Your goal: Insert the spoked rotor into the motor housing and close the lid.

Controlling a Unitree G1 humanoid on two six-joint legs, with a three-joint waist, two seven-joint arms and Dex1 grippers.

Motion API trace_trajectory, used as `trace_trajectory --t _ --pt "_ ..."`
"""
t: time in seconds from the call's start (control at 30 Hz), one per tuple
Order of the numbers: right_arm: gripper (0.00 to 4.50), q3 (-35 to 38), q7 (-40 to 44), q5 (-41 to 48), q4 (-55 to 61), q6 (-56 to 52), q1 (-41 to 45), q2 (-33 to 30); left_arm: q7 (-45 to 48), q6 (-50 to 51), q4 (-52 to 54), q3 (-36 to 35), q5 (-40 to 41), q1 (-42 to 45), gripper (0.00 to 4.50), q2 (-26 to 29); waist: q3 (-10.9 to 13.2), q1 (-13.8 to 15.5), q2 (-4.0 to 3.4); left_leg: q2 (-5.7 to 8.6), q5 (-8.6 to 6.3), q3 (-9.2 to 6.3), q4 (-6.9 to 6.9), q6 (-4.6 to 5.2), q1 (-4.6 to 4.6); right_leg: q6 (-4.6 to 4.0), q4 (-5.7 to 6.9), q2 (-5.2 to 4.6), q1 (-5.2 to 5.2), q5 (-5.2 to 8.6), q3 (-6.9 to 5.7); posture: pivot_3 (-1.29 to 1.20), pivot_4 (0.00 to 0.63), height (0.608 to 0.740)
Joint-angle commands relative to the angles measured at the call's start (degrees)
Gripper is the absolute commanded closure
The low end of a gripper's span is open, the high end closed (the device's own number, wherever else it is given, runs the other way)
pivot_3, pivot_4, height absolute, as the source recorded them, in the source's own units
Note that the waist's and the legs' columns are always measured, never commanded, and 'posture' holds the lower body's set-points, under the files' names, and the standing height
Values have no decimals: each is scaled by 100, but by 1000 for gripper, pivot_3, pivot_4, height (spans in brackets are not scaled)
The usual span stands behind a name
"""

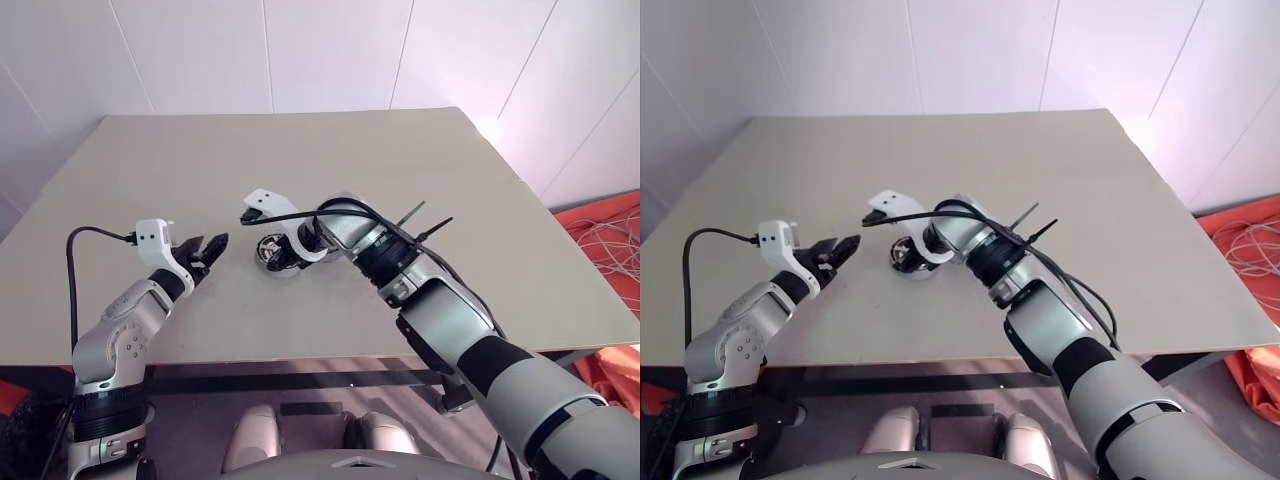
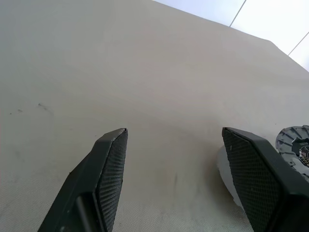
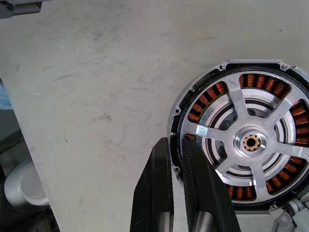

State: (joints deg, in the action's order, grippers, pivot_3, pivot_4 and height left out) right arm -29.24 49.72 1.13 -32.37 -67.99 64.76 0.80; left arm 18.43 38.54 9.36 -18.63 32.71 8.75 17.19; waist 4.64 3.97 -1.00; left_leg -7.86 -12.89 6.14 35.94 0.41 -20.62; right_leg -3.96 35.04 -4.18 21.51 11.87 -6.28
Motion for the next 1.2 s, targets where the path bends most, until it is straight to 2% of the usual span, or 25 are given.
trace_trajectory --t 0.03,0.23,0.6,0.87,1.07,1.2 --pt "4497 280 -348 44 -208 -72 154 122 -17 -149 221 -88 67 38 1186 25 0 -1 0 0 1 0 -5 -2 5 7 0 0 -2 4 1 0 0 740" --pt "4497 638 -743 102 -445 -149 180 329 -49 -165 206 38 19 83 1186 -38 -1 1 1 6 17 10 -69 -29 56 25 -7 0 -24 16 11 0 0 740" --pt "891 668 -815 178 -304 -182 270 312 13 -156 10 149 -34 262 1186 -5 -1 30 2 3 33 15 -94 -54 54 22 -11 0 -23 17 11 0 0 740" --pt "891 901 -533 740 762 -727 625 104 56 -115 -168 319 -122 319 1186 77 0 0 3 2 45 17 -112 -75 56 21 -17 1 -15 19 11 0 0 740" --pt "891 1313 -521 847 1253 578 534 -316 137 -310 -446 580 -505 448 1186 285 -1 31 10 3 49 20 -128 -81 52 13 -21 2 -7 25 10 0 0 740" --pt "891 1146 -547 514 1282 1681 54 -997 273 -423 -666 746 -698 528 1186 386 -9 67 30 3 49 23 -128 -81 54 14 -27 2 -15 25 10 0 0 740"
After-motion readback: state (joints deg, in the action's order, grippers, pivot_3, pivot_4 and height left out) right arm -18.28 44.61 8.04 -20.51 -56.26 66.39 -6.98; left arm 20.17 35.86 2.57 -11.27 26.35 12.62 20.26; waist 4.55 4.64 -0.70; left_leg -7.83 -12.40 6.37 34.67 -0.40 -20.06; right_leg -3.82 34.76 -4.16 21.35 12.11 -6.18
